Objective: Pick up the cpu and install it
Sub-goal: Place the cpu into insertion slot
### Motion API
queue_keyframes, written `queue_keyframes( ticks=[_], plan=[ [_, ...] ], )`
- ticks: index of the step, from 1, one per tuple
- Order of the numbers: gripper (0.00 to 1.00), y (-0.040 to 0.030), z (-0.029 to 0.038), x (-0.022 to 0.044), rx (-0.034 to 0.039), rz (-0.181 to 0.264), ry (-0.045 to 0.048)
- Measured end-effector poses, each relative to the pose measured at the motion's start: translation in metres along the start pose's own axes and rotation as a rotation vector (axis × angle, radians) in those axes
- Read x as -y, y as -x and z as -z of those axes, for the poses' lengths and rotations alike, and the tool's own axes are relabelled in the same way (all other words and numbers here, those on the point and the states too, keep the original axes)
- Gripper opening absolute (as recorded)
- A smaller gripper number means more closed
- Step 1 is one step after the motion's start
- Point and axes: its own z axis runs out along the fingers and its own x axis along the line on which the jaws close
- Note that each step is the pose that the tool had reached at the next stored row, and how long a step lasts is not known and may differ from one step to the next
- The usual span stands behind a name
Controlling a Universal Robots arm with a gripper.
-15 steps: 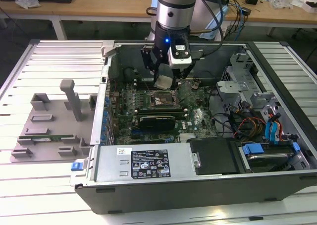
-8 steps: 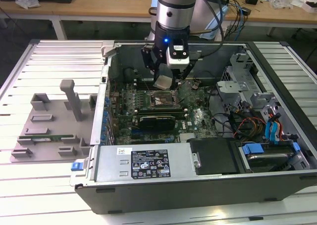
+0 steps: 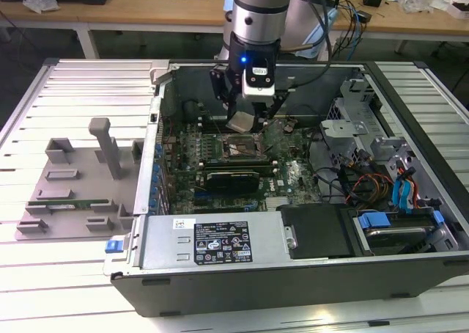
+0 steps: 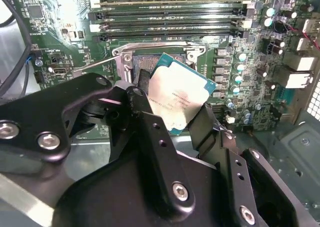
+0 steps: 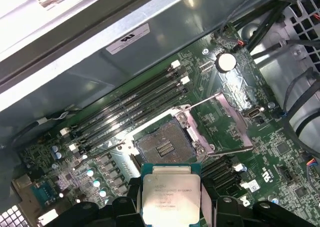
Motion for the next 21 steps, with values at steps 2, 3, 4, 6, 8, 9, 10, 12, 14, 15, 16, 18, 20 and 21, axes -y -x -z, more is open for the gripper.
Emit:
queue_keyframes(
  ticks=[2, 3, 4, 6, 8, 9, 10, 12, 14, 15, 16, 18, 20, 21],
  plan=[
    [0.55, 0.0, -0.0001, 0.0, -0.0004, -0.015, 0.0004],
    [0.55, 0.0, -0.0002, 0.0, -0.0005, -0.021, 0.0005],
    [0.55, 0.0, -0.0002, 0.0, -0.0007, -0.029, 0.0007],
    [0.55, 0.0, -0.0003, 0.0, -0.0009, -0.04, 0.0009],
    [0.55, 0.0, -0.0004, 0.0, -0.0015, -0.066, 0.0015],
    [0.55, 0.0, -0.0005, 0.0, -0.0017, -0.074, 0.0017],
    [0.55, 0.0, -0.0005, 0.0, -0.0019, -0.081, 0.0019],
    [0.55, 0.0, -0.0006, 0.0, -0.0024, -0.104, 0.0024],
    [0.55, 0.0, -0.0008, 0.0, -0.0029, -0.124, 0.0029],
    [0.55, 0.0, -0.0008, 0.0, -0.0031, -0.133, 0.003],
    [0.55, 0.0, -0.0008, 0.0, -0.0031, -0.136, 0.0031],
    [0.55, 0.0, -0.0009, 0.0, -0.0035, -0.152, 0.0035],
    [0.55, 0.0, -0.001, 0.0, -0.0039, -0.167, 0.0038],
    [0.55, 0.0, -0.001, 0.0, -0.0041, -0.176, 0.0041]
  ],
)
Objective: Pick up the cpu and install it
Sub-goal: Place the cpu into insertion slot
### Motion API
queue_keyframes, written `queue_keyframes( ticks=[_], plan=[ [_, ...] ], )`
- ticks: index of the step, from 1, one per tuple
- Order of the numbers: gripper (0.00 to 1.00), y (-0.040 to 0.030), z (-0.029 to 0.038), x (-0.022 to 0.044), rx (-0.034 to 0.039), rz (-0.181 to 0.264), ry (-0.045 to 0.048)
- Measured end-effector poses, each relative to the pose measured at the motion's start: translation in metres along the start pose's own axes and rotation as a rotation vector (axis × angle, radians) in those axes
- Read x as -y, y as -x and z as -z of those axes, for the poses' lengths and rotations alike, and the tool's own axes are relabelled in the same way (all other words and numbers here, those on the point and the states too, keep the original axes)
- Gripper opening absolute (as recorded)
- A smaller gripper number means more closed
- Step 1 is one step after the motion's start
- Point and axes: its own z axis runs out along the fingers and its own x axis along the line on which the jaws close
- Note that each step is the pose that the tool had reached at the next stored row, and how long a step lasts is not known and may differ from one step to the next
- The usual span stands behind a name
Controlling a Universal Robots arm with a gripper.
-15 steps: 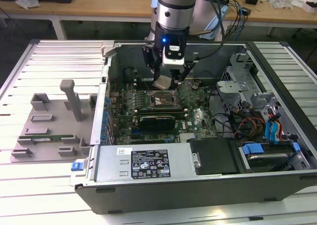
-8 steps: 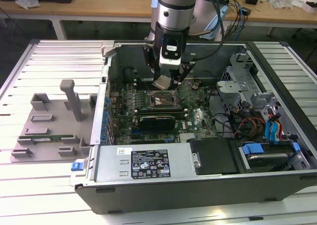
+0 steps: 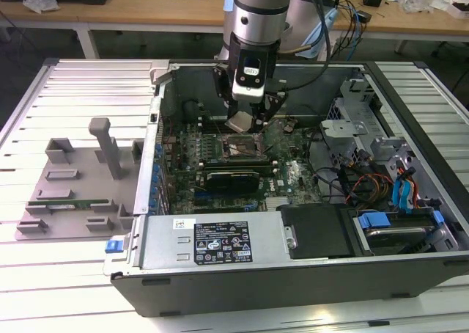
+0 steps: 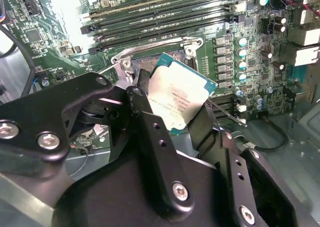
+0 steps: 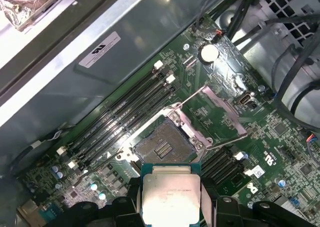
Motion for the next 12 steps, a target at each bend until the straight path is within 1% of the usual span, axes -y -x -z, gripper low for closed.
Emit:
queue_keyframes(
  ticks=[8, 10, 12],
  plan=[
    [0.55, 0.0, -0.0003, 0.0, -0.0015, -0.064, 0.0014],
    [0.55, 0.0, -0.0005, 0.0, -0.002, -0.086, 0.0019],
    [0.55, 0.0, -0.0005, 0.0, -0.0022, -0.097, 0.0022]
  ],
)
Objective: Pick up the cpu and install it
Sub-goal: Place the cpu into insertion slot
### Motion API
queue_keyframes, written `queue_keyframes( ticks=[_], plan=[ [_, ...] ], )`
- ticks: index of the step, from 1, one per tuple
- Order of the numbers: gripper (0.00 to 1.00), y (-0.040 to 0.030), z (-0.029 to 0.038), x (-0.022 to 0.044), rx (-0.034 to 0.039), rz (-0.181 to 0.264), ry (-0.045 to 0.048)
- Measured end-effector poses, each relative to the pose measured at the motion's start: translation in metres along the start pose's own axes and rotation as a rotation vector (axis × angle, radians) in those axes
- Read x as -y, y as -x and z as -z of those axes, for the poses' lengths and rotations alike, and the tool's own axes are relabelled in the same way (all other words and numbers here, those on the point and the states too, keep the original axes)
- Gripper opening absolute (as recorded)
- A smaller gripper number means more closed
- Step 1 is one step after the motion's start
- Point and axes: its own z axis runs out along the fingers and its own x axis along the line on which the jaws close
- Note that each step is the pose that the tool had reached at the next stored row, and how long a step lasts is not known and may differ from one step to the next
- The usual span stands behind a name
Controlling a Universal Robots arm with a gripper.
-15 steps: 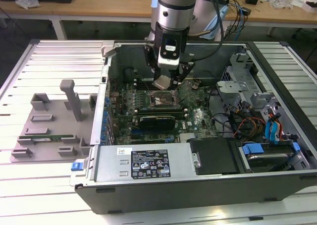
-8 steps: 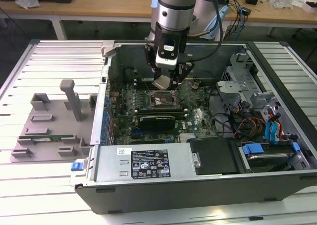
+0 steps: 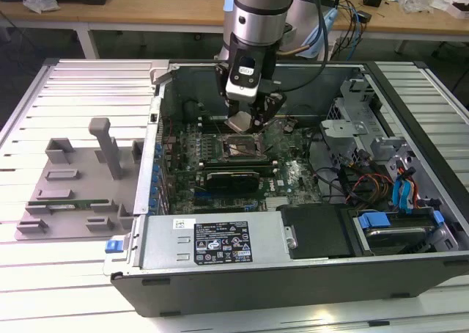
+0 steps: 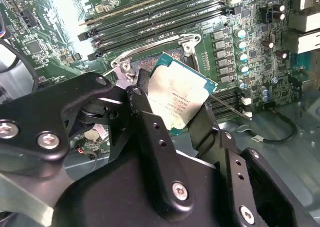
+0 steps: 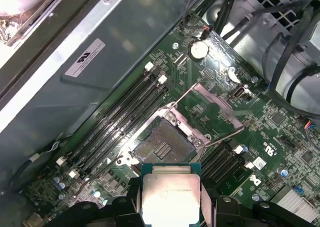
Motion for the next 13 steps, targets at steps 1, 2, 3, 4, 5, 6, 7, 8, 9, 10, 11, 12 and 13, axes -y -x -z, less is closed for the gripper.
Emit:
queue_keyframes(
  ticks=[1, 2, 3, 4, 5, 6, 7, 8, 9, 10, 11, 12, 13],
  plan=[
    [0.55, 0.0, -0.0001, 0.0, -0.0003, -0.014, 0.0003],
    [0.55, 0.0, -0.0001, 0.0, -0.0005, -0.022, 0.0005],
    [0.55, 0.0, -0.0002, 0.0, -0.0007, -0.029, 0.0007],
    [0.55, 0.0, -0.0003, 0.0, -0.0009, -0.039, 0.0009],
    [0.55, 0.0, -0.0003, 0.0, -0.0011, -0.049, 0.0011],
    [0.55, 0.0, -0.0003, 0.0, -0.0013, -0.058, 0.0013],
    [0.55, 0.0, -0.0003, 0.0, -0.0014, -0.064, 0.0014],
    [0.55, 0.0, -0.0005, 0.0, -0.0018, -0.077, 0.0017],
    [0.55, 0.0, -0.0005, 0.0, -0.002, -0.089, 0.002],
    [0.55, 0.0, -0.0006, 0.0, -0.0023, -0.099, 0.0022],
    [0.55, 0.0, -0.0007, 0.0, -0.0025, -0.11, 0.0025],
    [0.55, 0.0, -0.0007, 0.0, -0.0027, -0.115, 0.0026],
    [0.55, 0.0, -0.0007, 0.0, -0.0028, -0.123, 0.0028]
  ],
)
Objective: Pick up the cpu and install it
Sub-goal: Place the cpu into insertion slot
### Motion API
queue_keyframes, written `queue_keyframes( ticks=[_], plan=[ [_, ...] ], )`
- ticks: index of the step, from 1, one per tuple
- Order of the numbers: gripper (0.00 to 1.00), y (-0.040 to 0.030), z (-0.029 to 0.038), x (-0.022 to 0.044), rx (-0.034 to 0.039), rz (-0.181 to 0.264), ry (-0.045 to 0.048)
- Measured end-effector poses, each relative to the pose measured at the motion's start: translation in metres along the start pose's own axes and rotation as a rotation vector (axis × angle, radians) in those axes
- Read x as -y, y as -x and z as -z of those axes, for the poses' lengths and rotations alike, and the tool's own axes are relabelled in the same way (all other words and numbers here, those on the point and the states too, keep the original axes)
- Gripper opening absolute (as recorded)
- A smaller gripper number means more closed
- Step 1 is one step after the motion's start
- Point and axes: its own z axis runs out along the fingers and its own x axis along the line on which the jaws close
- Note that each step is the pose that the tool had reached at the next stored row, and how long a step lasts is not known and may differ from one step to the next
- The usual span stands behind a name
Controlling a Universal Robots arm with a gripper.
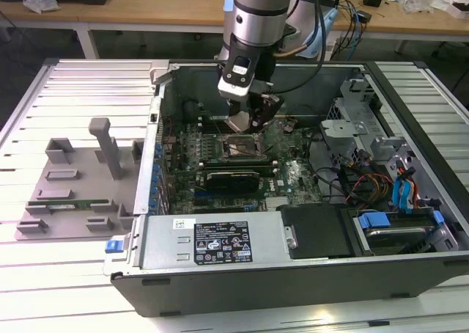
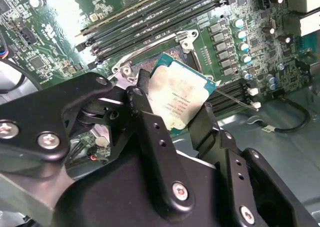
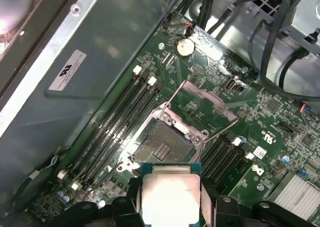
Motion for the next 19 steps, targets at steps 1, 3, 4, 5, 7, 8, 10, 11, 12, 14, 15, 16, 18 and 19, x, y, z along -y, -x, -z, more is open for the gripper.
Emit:
queue_keyframes(
  ticks=[1, 3, 4, 5, 7, 8, 10, 11, 12, 14, 15, 16, 18, 19],
  plan=[
    [0.55, 0.0, 0.0, 0.0, -0.0002, -0.01, 0.0002],
    [0.55, 0.0, -0.0001, 0.0, -0.0007, -0.031, 0.0007],
    [0.55, 0.0, -0.0002, 0.0, -0.001, -0.042, 0.001],
    [0.55, 0.0, -0.0002, 0.0, -0.0012, -0.052, 0.0012],
    [0.55, 0.0, -0.0003, 0.0, -0.0016, -0.072, 0.0016],
    [0.55, 0.0, -0.0003, 0.0, -0.0018, -0.078, 0.0018],
    [0.55, 0.0, -0.0004, 0.0, -0.002, -0.089, 0.002],
    [0.55, 0.0, -0.0004, 0.0, -0.0021, -0.094, 0.0021],
    [0.55, 0.0, -0.0005, 0.0, -0.0023, -0.1, 0.0022],
    [0.55, 0.0, -0.0005, 0.0, -0.0027, -0.118, 0.0026],
    [0.55, 0.0, -0.0005, 0.0, -0.0028, -0.124, 0.0027],
    [0.55, 0.0, -0.0006, 0.0, -0.0029, -0.128, 0.0028],
    [0.55, 0.0, -0.0006, 0.0, -0.0034, -0.149, 0.0034],
    [0.55, 0.0, -0.0007, 0.0, -0.0037, -0.161, 0.0036]
  ],
)
